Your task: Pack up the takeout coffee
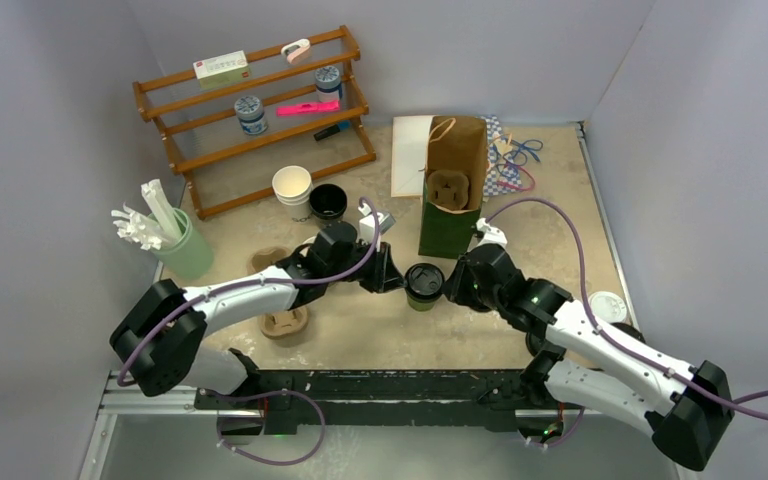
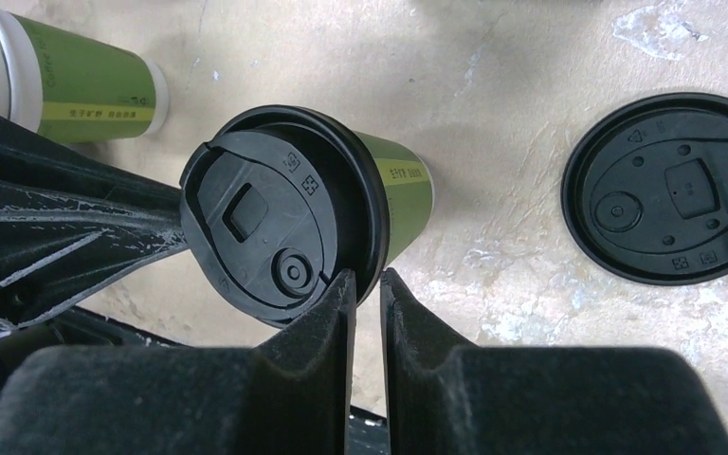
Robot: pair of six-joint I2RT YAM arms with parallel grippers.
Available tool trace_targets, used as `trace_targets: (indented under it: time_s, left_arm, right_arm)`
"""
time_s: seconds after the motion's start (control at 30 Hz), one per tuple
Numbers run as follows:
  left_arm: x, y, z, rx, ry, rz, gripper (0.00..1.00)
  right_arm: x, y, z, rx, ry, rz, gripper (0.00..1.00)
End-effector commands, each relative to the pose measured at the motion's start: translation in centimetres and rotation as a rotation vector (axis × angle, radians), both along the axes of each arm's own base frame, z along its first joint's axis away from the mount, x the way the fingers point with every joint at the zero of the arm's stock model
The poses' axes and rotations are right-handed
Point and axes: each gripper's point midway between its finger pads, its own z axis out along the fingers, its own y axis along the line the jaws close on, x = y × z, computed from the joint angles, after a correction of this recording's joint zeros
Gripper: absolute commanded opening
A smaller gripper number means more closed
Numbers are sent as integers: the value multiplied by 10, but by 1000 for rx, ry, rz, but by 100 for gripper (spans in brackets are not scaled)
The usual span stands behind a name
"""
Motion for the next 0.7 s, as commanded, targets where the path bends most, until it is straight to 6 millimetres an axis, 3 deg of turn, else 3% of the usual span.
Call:
trace_targets:
  time_s: [0.0,0.13,0.23,0.4,0.67]
  left_arm:
    - [7,8,-23,89,11,27,15]
    - [6,9,-28,102,17,31,14]
    - [9,11,-23,105,2,45,14]
    - [18,14,0,111,-52,76,14]
    - [26,7,43,49,-116,82,25]
  right_arm:
    - [-23,-9,-43,-63,122,42,17]
    - [-25,-8,-44,-57,133,47,17]
    - [-20,-9,-30,-57,100,42,16]
    - [-4,-15,10,-81,0,14,24]
    - [2,-24,35,-121,-66,20,36]
